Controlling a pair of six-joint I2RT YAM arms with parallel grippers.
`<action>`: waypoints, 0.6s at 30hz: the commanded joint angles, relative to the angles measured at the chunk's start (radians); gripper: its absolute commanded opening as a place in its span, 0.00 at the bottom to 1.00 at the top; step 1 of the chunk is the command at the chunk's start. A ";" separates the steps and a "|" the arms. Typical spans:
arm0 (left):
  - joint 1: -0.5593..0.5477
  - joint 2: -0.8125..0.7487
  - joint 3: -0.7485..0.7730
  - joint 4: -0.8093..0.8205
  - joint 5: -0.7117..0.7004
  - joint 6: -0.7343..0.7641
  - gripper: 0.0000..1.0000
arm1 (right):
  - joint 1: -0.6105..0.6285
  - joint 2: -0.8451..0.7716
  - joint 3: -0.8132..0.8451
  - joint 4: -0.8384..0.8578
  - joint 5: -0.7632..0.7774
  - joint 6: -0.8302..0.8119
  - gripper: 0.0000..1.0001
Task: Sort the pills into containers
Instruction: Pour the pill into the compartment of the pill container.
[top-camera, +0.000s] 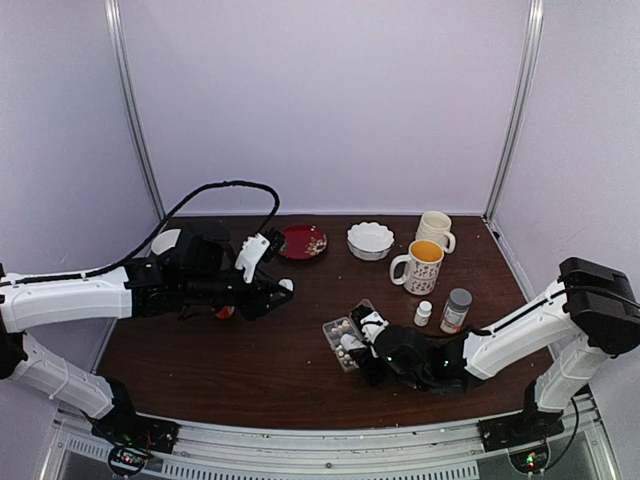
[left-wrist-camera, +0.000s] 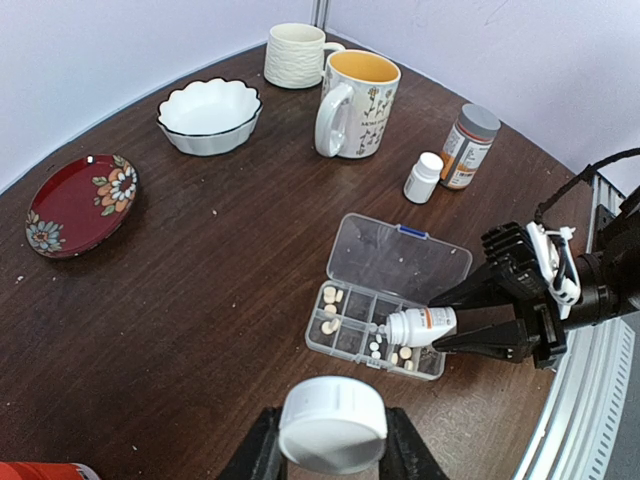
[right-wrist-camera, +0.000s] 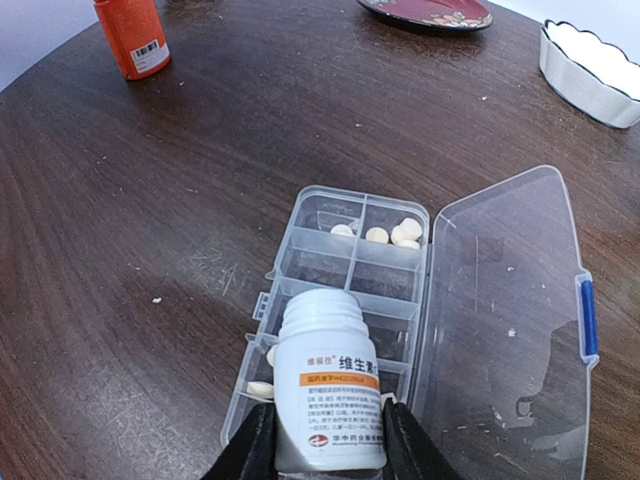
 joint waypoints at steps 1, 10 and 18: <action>0.008 -0.006 0.021 0.024 0.013 0.000 0.07 | 0.007 -0.035 -0.034 0.091 0.016 -0.010 0.00; 0.008 -0.007 0.019 0.027 0.017 -0.003 0.07 | 0.007 -0.045 -0.040 0.108 0.003 -0.031 0.00; 0.008 -0.019 0.022 0.012 0.014 -0.005 0.07 | 0.006 -0.141 -0.165 0.348 -0.017 -0.079 0.00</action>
